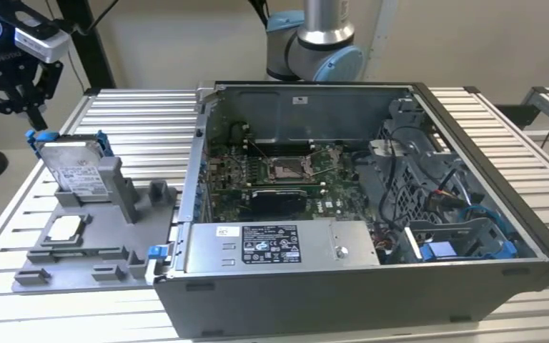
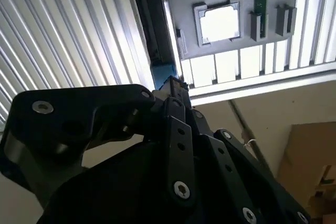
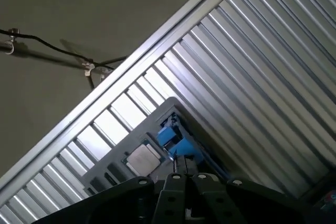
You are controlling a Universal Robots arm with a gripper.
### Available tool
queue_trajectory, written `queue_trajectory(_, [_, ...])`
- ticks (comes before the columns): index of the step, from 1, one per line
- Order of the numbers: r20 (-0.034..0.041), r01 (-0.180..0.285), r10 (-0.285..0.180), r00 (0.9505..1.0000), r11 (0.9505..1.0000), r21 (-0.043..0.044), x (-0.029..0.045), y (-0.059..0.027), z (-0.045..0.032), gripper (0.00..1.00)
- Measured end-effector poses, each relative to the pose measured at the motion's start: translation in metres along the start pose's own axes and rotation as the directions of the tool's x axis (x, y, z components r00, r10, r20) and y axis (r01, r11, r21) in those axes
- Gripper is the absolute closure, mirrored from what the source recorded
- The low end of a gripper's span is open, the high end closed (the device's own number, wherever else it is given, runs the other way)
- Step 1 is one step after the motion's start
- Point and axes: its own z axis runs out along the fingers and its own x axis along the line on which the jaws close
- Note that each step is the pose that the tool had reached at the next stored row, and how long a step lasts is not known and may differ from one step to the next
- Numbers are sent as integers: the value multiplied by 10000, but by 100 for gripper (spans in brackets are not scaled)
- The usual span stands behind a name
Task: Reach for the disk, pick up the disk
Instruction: 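Pick up the disk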
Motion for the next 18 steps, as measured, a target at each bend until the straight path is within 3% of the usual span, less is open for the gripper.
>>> queue_trajectory(4, [-26,735,-735,9973,9973,0,0,0,0,100])
queue_trajectory(8, [-52,1428,-1428,9897,9897,-2,0,0,0,100])
queue_trajectory(13, [-74,2146,-2146,9767,9767,1,0,0,0,100])
queue_trajectory(18, [-95,2807,-2807,9598,9598,0,0,0,-1,100])
